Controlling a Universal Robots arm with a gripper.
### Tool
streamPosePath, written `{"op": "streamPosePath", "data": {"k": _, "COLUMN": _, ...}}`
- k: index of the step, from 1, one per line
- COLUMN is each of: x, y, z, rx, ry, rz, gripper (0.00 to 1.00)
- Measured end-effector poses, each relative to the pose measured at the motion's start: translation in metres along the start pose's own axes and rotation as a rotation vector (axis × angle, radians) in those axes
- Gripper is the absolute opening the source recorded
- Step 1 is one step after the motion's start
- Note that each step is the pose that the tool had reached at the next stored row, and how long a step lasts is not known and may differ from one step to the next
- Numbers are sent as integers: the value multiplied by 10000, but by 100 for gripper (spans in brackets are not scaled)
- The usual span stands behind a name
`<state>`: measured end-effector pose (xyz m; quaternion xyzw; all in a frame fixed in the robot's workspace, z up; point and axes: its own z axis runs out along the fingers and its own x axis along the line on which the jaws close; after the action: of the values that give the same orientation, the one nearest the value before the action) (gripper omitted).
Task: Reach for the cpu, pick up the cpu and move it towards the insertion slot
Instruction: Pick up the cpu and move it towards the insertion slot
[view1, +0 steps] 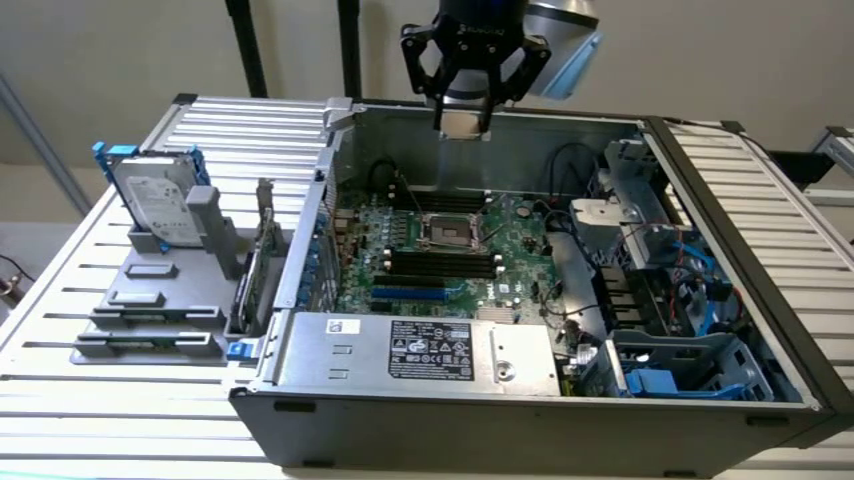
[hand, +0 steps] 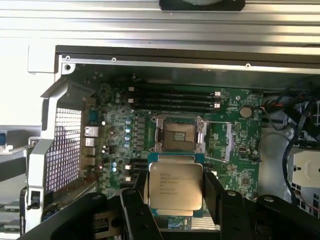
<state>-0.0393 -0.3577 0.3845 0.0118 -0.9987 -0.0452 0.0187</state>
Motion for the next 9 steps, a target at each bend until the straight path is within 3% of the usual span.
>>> {"op": "streamPosePath", "data": {"k": 9, "x": -29, "y": 85, "z": 26, "rx": -10, "ry": -28, "rz": 301, "gripper": 54}}
